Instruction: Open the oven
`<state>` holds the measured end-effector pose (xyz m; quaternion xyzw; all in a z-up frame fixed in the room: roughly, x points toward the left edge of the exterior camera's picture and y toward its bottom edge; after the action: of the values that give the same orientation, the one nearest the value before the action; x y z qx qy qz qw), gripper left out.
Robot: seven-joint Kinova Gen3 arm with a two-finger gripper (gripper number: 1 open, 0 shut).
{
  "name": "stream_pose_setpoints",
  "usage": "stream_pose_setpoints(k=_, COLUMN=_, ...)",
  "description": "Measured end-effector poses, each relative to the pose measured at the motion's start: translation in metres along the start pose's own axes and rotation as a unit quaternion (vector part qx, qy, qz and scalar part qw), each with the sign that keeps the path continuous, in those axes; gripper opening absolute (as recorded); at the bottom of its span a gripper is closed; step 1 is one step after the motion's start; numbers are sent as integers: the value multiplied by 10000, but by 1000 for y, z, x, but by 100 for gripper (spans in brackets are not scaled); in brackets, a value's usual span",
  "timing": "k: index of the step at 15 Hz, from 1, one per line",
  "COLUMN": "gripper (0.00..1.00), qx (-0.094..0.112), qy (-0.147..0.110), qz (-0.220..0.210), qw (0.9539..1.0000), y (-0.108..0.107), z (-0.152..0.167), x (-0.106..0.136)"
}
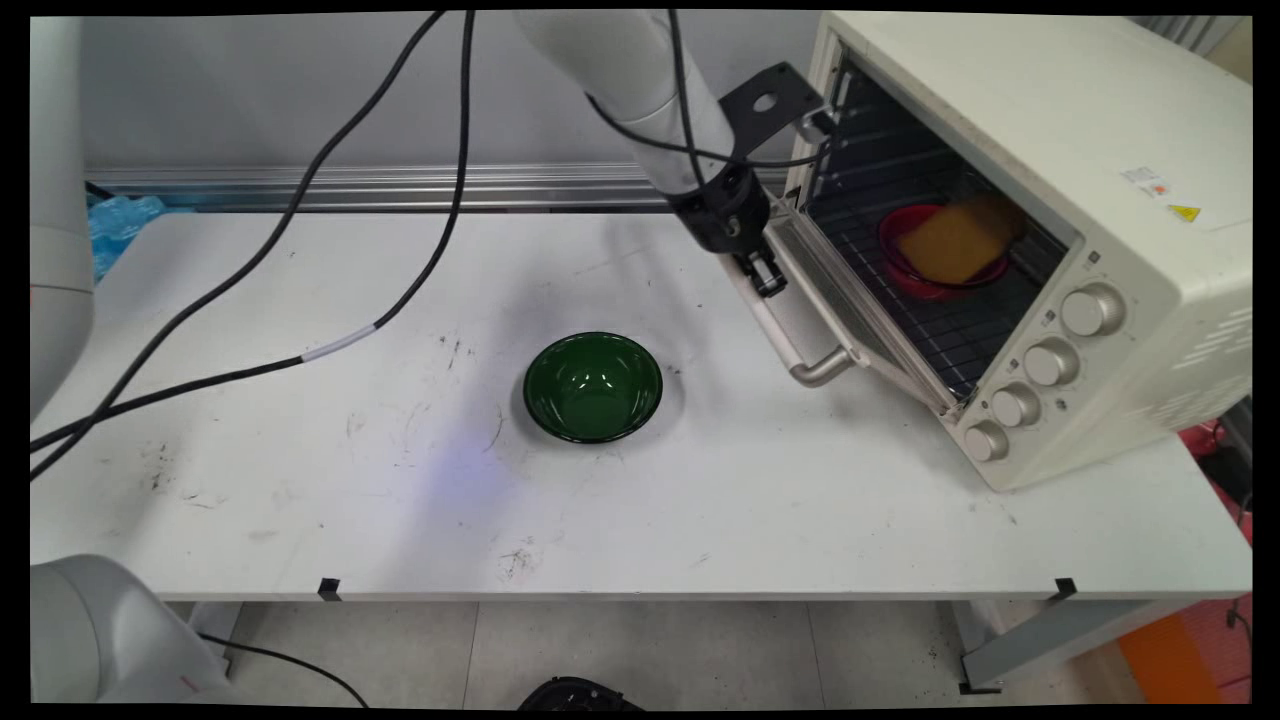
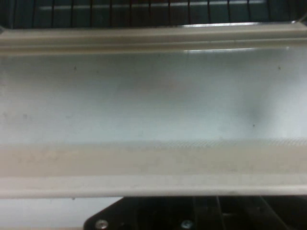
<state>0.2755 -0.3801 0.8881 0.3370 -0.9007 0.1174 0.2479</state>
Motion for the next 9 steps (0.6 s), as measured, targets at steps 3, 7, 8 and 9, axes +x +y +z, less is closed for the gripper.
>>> stream_pose_setpoints(k=3, gripper=0, qx=8, qy=35, qz=-103, qw=9999, y=-3, z=3, x=-14)
stream_pose_setpoints(k=7, gripper=0, qx=-9, qy=75, qz=-217, qw=9997, y=-6, z=7, x=-35)
stream_pose_setpoints(k=8, gripper=0, qx=-15, qy=89, qz=-239, qw=9997, y=-7, z=8, x=-41)
stream_pose_setpoints(k=9, gripper=0, qx=-21, qy=105, qz=-263, qw=9996, y=-8, z=9, x=-46)
